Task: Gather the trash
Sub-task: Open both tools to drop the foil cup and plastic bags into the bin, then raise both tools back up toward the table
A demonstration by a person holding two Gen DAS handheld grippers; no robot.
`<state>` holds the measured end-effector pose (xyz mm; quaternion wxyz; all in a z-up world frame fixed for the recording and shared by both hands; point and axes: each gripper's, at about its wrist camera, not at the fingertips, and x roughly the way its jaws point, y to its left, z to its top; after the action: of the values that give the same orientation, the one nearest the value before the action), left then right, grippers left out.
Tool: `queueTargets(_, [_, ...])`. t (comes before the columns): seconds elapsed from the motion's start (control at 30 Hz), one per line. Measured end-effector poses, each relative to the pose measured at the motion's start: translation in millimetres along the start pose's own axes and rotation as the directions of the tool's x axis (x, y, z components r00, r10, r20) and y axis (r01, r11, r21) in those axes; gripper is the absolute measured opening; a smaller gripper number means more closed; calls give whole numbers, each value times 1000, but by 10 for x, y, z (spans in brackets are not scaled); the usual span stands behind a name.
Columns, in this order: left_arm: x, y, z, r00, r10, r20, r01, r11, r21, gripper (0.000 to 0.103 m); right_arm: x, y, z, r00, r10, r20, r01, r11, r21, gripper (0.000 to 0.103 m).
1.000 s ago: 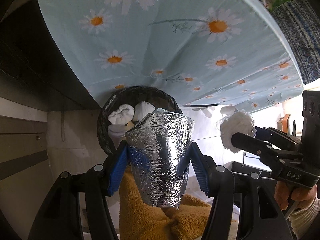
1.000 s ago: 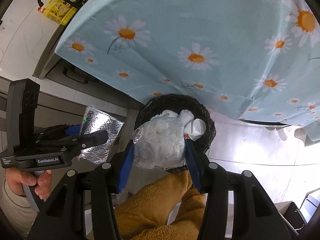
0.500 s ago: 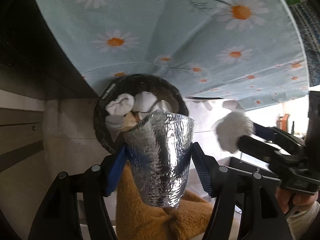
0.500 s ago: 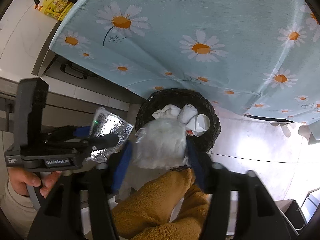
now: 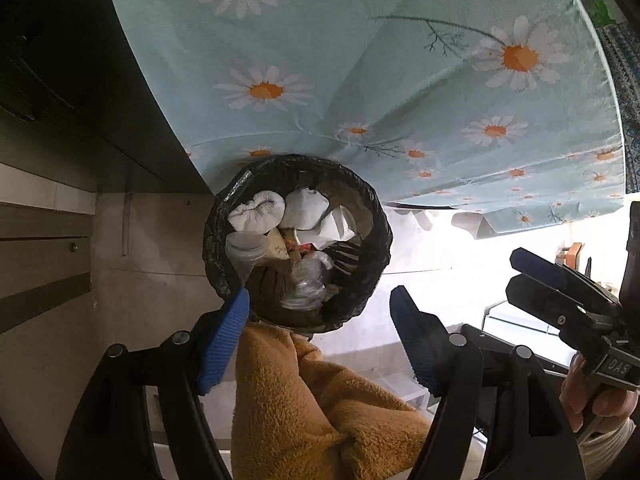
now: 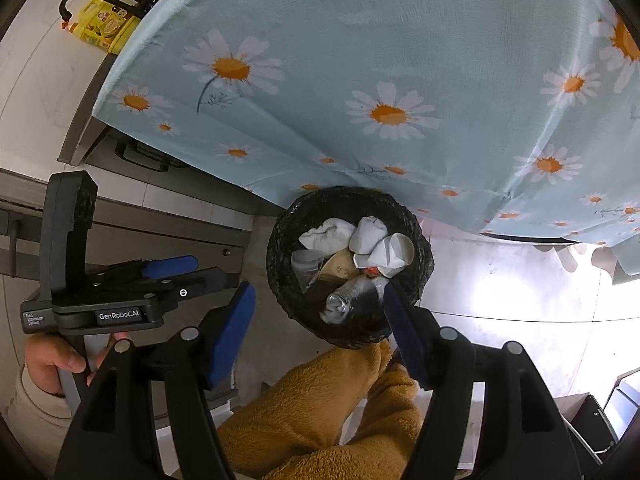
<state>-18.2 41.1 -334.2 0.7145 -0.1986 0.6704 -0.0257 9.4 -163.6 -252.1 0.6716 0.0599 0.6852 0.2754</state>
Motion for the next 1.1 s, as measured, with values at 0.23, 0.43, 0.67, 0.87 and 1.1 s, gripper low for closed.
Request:
queueTargets(0.23, [-201, -27, 32, 1000, -8, 26, 7, 1000, 18, 71, -118, 72, 12, 1000, -14, 19, 14, 1000, 4, 67])
queueTargets(0.43, [-476, -41, 106, 998, -7, 58, 4, 999, 53, 71, -271, 185, 21, 999, -28, 37, 28, 1000, 6, 67])
queueTargets(0.67, [-807, -116, 126, 996, -32, 83, 23, 994, 111, 71, -508, 296, 85, 996, -46, 75, 45, 999, 25, 67])
queueTargets(0.87, [-1089, -202, 148, 991, -70, 115, 51, 985, 164, 71, -758, 417, 151, 989, -76, 125, 71, 996, 46, 67])
queueTargets(1.1, [-1439, -298, 239, 978, -111, 179, 64, 966, 251, 71, -1033, 579, 196, 972, -121, 201, 113, 992, 47, 68])
